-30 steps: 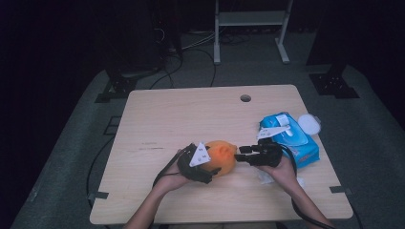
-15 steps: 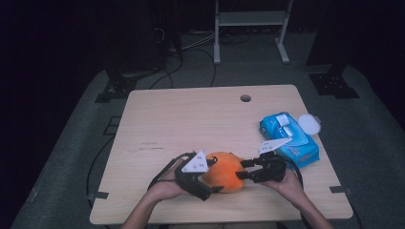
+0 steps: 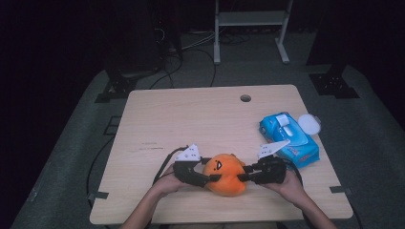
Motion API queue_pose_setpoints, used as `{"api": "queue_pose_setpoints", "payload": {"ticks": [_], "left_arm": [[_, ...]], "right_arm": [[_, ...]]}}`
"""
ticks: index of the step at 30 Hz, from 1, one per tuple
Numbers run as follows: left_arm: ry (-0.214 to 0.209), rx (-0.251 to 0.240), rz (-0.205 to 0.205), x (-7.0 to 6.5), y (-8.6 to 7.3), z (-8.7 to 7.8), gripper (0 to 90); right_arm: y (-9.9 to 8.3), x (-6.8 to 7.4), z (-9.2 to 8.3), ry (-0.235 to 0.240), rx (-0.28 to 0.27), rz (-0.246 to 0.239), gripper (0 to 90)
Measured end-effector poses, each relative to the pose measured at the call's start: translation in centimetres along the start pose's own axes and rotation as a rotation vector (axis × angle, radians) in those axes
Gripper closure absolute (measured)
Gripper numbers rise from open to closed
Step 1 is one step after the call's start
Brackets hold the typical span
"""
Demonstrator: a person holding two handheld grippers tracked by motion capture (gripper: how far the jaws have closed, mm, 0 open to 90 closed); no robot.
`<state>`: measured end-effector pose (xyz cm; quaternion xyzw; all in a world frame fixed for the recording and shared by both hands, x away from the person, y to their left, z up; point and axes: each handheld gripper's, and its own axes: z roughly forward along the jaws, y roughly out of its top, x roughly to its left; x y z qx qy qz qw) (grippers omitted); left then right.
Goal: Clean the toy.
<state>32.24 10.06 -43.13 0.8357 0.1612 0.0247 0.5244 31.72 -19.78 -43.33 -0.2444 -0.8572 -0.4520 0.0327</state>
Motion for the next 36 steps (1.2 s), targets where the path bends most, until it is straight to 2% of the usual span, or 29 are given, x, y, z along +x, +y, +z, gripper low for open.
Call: {"api": "queue_pose_setpoints", "payload": {"ticks": [4,7,9,10,12,14,16,17,20,27,30,34,36], "left_arm": [[0.072,-0.059,0.04,0.2,2.0,-1.0,36.3],[0.114,-0.1,0.053,1.4,3.3,-1.7,35.6],[0.143,-0.106,0.058,2.2,3.6,-1.6,35.0],[0.158,-0.101,0.07,2.6,3.6,-1.5,34.4],[0.178,-0.086,0.063,3.4,3.2,-0.8,32.7],[0.187,-0.045,0.053,4.0,2.4,0.0,31.6],[0.191,0.016,0.021,4.4,1.1,1.0,30.7],[0.192,0.011,0.022,4.5,0.6,1.1,28.9],[0.193,-0.016,0.009,4.5,0.2,0.8,27.1],[0.209,0.016,0.012,4.4,0.9,0.3,13.6],[0.219,0.011,0.014,4.6,0.8,-0.4,10.7],[0.239,0.007,-0.051,5.0,0.0,-1.4,10.1],[0.258,0.011,-0.062,5.2,-0.4,-1.9,9.4]], "right_arm": [[1.8,-0.2,-0.3,-0.044,-0.024,-0.026,65.6],[3.5,-0.7,-0.7,-0.074,-0.057,-0.046,65.4],[4.8,-1.1,-0.9,-0.109,-0.068,-0.069,64.8],[5.5,-1.5,-0.8,-0.136,-0.06,-0.086,64.4],[6.2,-2.5,-0.2,-0.169,-0.027,-0.1,64.0],[6.1,-3.4,0.8,-0.179,0.009,-0.09,63.9],[5.6,-4.2,1.9,-0.179,0.051,-0.08,62.9],[5.0,-4.5,2.7,-0.176,0.075,-0.074,61.5],[4.3,-4.7,2.7,-0.153,0.03,-0.053,59.3],[4.4,-4.6,2.0,-0.16,0.038,-0.062,47.3],[4.2,-4.8,1.0,-0.154,0.008,-0.055,41.1],[3.6,-5.5,0.0,-0.16,-0.014,-0.026,36.0],[3.1,-5.9,-0.4,-0.17,-0.024,-0.013,34.6]]}}
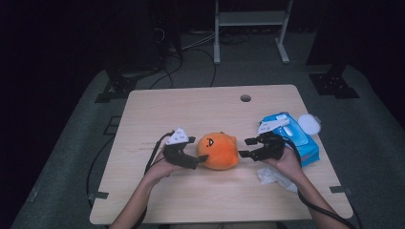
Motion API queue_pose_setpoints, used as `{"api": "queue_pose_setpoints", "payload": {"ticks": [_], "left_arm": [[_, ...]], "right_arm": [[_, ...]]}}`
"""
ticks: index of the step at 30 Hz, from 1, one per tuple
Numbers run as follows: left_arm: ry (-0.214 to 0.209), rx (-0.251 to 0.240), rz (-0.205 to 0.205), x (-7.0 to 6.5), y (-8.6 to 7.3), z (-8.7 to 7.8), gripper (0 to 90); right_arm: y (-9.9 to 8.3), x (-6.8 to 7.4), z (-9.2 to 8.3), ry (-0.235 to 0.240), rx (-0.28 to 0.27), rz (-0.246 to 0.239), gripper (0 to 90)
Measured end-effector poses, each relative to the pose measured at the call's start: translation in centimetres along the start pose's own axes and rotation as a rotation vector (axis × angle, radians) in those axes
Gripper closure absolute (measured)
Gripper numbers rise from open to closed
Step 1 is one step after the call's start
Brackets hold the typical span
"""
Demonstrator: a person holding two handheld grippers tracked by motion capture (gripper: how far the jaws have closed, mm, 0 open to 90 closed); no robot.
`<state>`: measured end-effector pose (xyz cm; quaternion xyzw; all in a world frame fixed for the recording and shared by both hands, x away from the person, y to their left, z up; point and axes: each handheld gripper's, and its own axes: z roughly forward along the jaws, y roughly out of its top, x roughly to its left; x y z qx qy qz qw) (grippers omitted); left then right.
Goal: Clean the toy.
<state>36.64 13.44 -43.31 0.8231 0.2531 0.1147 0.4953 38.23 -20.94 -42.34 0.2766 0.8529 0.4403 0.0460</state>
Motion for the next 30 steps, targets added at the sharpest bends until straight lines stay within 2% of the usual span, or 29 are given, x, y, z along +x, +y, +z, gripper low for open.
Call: {"api": "queue_pose_setpoints", "payload": {"ticks": [4,8,12,17,30], "left_arm": [[0.029,-0.002,-0.013,0.4,-0.5,-1.1,9.3],[0.055,0.015,-0.004,0.4,-0.9,-2.1,9.3],[0.076,0.016,-0.014,0.7,-1.4,-3.0,9.3],[0.093,0.028,-0.041,1.3,-2.5,-3.6,8.7],[0.109,0.065,-0.059,1.2,-4.3,-4.6,8.7]], "right_arm": [[-0.8,-0.3,-0.7,-0.015,-0.007,0.015,33.6],[-1.3,-0.3,-1.8,-0.036,-0.005,0.02,33.1],[-1.8,-0.6,-2.9,-0.052,-0.011,0.03,32.7],[-2.6,-1.2,-3.8,-0.063,-0.01,0.051,32.3],[-4.1,-1.4,-5.3,-0.089,-0.001,0.074,31.7]]}}
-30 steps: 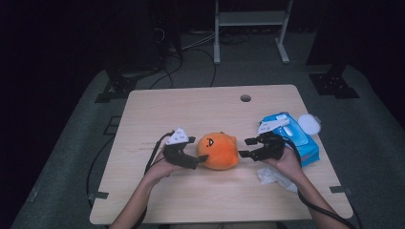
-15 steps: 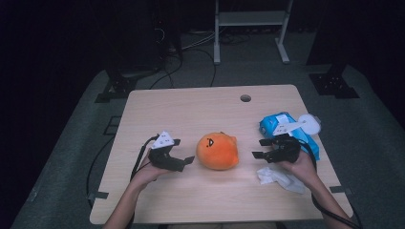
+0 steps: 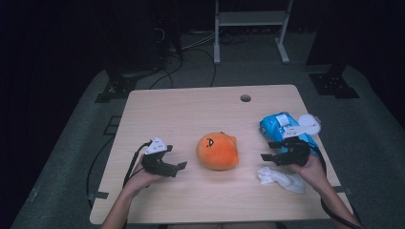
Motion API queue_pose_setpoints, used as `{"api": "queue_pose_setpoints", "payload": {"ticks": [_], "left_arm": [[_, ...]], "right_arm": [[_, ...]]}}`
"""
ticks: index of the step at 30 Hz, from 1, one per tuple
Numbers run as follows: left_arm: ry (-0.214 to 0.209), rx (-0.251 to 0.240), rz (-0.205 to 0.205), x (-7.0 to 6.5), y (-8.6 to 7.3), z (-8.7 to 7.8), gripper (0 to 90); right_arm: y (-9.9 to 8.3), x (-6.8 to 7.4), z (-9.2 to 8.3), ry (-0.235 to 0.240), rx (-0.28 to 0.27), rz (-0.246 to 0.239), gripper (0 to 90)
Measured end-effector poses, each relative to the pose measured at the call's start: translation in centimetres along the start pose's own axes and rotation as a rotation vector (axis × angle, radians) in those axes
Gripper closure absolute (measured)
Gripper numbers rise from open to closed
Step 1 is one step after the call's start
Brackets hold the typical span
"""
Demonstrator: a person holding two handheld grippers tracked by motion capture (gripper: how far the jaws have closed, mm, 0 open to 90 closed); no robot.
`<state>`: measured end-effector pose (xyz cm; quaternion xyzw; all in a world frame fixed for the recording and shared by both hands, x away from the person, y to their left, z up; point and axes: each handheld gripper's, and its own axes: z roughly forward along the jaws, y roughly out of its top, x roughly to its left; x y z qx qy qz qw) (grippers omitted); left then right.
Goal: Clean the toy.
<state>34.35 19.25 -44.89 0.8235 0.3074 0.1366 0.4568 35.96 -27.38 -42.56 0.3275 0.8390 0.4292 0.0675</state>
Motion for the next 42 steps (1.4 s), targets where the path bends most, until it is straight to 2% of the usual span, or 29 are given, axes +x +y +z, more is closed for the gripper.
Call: {"api": "queue_pose_setpoints", "payload": {"ticks": [16,33,42], "left_arm": [[0.008,0.031,-0.008,-0.3,-1.1,-0.4,8.7],[0.004,0.027,-0.023,-1.0,-2.3,-1.3,8.7],[0.01,0.014,-0.033,-1.2,-2.7,-1.5,8.7]], "right_arm": [[-2.1,-0.1,-1.4,-0.009,0.003,0.018,31.2],[-4.3,0.5,-3.0,-0.005,0.006,0.031,30.2],[-5.4,1.5,-3.9,-0.001,-0.013,0.017,29.8]]}}
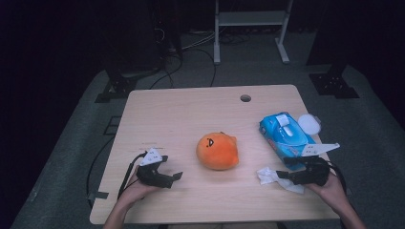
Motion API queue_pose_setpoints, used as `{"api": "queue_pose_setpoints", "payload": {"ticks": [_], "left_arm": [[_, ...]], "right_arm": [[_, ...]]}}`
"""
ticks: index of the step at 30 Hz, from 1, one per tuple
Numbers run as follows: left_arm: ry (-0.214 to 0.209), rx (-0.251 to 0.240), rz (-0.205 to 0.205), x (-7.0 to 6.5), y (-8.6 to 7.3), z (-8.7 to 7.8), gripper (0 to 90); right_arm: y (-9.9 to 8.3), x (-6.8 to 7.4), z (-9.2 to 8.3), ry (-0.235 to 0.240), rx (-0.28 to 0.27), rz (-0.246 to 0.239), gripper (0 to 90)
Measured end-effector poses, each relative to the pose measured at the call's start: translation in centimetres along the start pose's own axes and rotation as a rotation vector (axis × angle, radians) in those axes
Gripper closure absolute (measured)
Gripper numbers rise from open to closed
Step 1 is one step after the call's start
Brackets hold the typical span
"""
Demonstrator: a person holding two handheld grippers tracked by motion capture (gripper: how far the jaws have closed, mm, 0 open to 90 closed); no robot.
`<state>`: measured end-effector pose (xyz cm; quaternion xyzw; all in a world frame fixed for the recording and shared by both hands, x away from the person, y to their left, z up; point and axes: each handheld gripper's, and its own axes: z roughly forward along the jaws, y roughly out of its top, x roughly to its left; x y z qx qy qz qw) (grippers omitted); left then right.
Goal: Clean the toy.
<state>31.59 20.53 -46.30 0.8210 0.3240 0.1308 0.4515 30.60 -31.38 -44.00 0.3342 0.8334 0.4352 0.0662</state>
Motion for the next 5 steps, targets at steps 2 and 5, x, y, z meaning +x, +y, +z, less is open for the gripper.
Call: {"api": "queue_pose_setpoints", "payload": {"ticks": [2,5], "left_arm": [[0.003,-0.007,-0.001,-0.13,-0.08,-0.17,8.7],[0.008,-0.015,0.006,-0.45,-0.19,-0.39,8.7]], "right_arm": [[-0.31,0.06,-0.15,0.001,-0.011,0.005,29.8],[-0.92,0.09,-0.22,0.007,-0.036,0.018,29.9]]}}
